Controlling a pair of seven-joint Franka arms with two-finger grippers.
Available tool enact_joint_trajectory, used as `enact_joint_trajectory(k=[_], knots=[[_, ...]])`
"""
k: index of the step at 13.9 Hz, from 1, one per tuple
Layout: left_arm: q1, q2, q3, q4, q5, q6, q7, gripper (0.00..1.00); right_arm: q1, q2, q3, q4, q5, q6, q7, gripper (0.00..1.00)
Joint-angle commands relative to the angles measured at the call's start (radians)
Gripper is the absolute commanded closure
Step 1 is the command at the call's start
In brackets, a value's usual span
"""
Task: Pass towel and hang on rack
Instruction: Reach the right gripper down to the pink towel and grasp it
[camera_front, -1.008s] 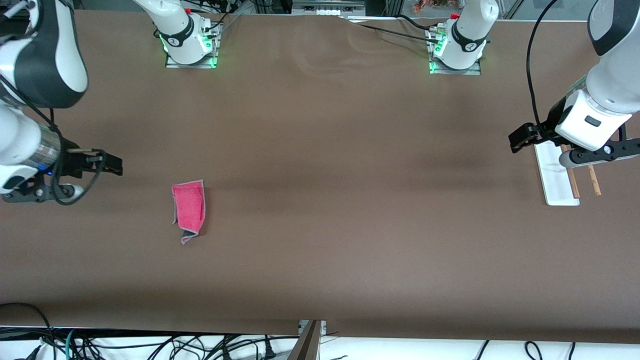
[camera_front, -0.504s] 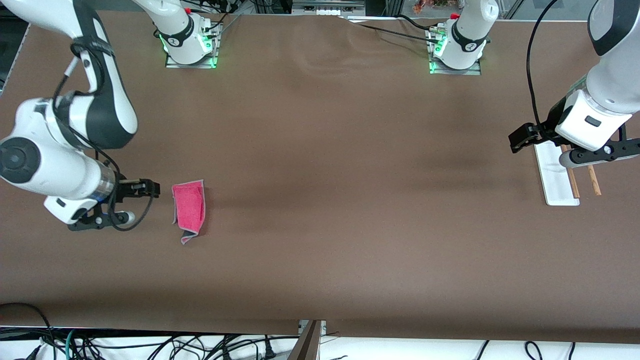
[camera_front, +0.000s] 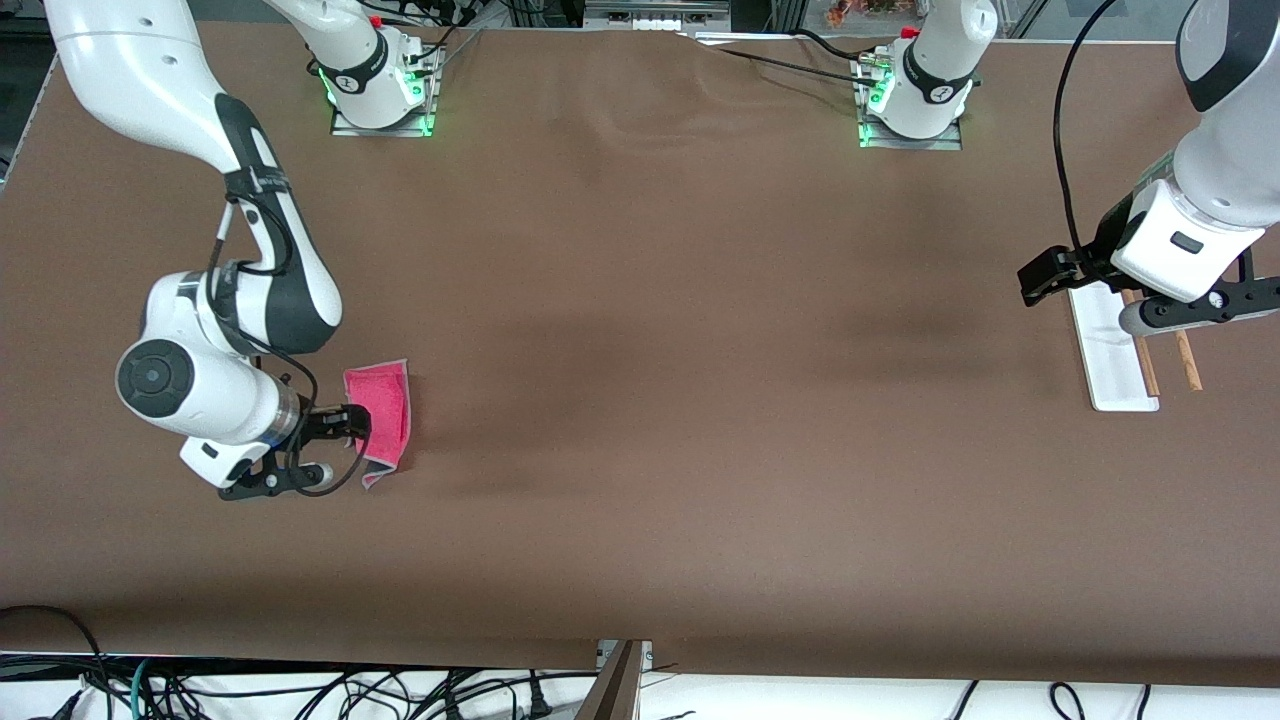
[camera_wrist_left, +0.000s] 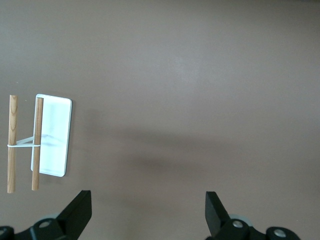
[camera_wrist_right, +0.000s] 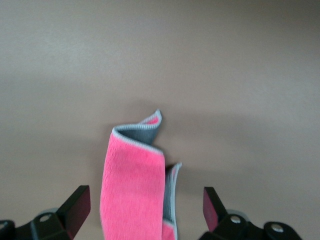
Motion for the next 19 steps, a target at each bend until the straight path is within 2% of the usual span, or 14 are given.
enact_joint_trajectory(k=[1, 6, 14, 16, 17, 19], knots=[[0.003, 0.003, -0.004, 0.013, 0.022, -0.003, -0.008, 0.0, 0.004, 0.055, -0.002, 0.012, -0.008, 0.071, 0.005, 0.0], [0.004, 0.003, -0.004, 0.013, 0.022, -0.003, -0.009, 0.0, 0.002, 0.128, -0.002, 0.01, -0.011, 0.166, 0.005, 0.0], [0.004, 0.003, -0.002, 0.012, 0.022, -0.006, -0.009, 0.0, 0.005, 0.139, 0.0, 0.003, -0.008, 0.158, 0.002, 0.02], [0.004, 0.003, -0.004, 0.012, 0.022, -0.009, -0.011, 0.0, 0.005, 0.141, 0.0, 0.003, -0.008, 0.155, -0.001, 0.19], [0.004, 0.003, -0.004, 0.012, 0.022, -0.015, -0.009, 0.0, 0.008, 0.141, 0.0, -0.005, -0.006, 0.154, -0.001, 0.24], [0.004, 0.003, -0.004, 0.012, 0.022, -0.017, -0.009, 0.0, 0.017, 0.144, 0.0, -0.017, -0.005, 0.154, 0.005, 0.24]])
